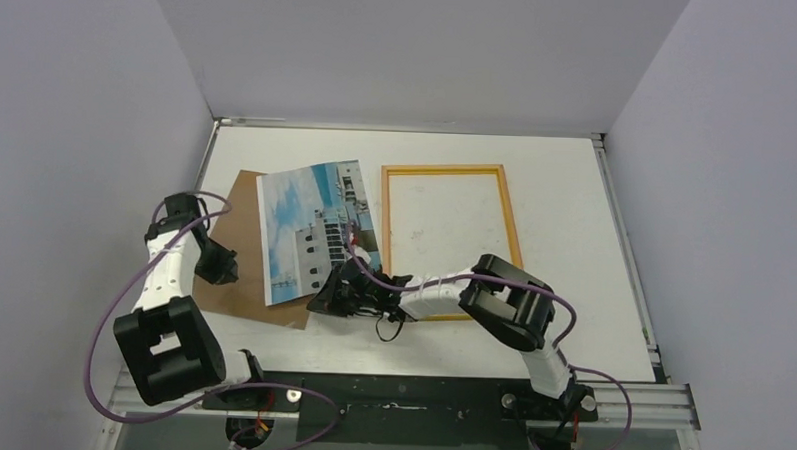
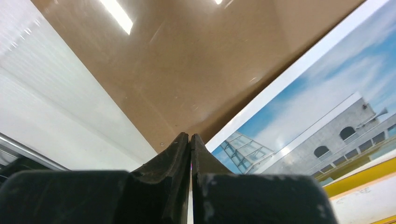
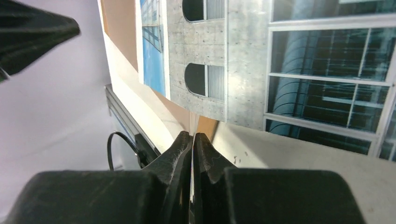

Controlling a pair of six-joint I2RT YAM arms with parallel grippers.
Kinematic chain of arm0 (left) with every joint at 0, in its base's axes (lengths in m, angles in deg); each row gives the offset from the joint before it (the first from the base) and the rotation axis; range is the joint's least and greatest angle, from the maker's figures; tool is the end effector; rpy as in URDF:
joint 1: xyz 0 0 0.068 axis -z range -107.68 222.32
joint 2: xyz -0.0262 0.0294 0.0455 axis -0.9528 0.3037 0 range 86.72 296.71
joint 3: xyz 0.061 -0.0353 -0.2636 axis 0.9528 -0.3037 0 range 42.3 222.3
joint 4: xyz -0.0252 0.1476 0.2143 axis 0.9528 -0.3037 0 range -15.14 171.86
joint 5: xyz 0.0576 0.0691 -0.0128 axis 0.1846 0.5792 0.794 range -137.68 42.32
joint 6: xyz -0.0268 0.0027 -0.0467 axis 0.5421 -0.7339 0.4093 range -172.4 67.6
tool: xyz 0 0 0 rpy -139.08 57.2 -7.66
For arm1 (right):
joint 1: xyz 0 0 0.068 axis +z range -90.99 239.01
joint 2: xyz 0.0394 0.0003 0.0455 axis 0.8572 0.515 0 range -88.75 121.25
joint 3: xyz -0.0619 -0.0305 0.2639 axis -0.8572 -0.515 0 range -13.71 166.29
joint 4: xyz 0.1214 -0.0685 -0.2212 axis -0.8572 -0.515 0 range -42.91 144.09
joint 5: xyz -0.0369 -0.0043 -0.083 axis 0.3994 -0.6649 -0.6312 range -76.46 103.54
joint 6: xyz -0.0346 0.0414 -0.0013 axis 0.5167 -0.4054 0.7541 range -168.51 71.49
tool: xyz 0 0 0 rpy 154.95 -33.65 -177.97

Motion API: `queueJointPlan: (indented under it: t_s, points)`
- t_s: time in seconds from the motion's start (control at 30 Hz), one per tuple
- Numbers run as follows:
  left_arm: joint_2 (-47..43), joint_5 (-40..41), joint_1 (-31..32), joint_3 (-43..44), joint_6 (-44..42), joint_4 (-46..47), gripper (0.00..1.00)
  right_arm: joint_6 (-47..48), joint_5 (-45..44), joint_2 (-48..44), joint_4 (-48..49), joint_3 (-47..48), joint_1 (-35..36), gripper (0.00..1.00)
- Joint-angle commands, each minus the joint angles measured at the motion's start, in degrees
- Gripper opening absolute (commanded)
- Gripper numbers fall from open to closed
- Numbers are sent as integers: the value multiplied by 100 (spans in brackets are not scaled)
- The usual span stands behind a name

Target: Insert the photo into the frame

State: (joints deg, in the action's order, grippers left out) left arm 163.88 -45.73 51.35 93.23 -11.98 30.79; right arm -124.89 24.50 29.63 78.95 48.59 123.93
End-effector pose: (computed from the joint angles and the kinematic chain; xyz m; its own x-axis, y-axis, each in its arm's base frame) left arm 0.2160 0.0841 0.2096 -0.4570 -0.8692 -0.1889 -0.8683 0.4820 -0.1172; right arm 0.1740 0.3881 0.1194 -0.9829 0.1507 -0.1056 -0.0122 0.5197 0.8543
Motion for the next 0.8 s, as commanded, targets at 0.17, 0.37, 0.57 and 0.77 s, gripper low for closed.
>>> queueJointPlan:
  t_s: [0.17, 0.37, 0.57, 0.77]
  points:
    - [-472, -825, -60, 619, -488, 172, 19, 1738, 90, -846, -3105, 931, -26, 0]
    - [-127, -2740, 93, 395, -604, 1481, 36, 2393, 114, -1189, -4066, 1424, -81, 0]
    - [287, -2529, 235, 250, -409, 1828, 42, 2811, 18, -1135, -5643, 2265, -236, 0]
    - [1310, -3195, 244, 408, -573, 2265, 58, 3410, 367, -734, -6874, 3065, -295, 0]
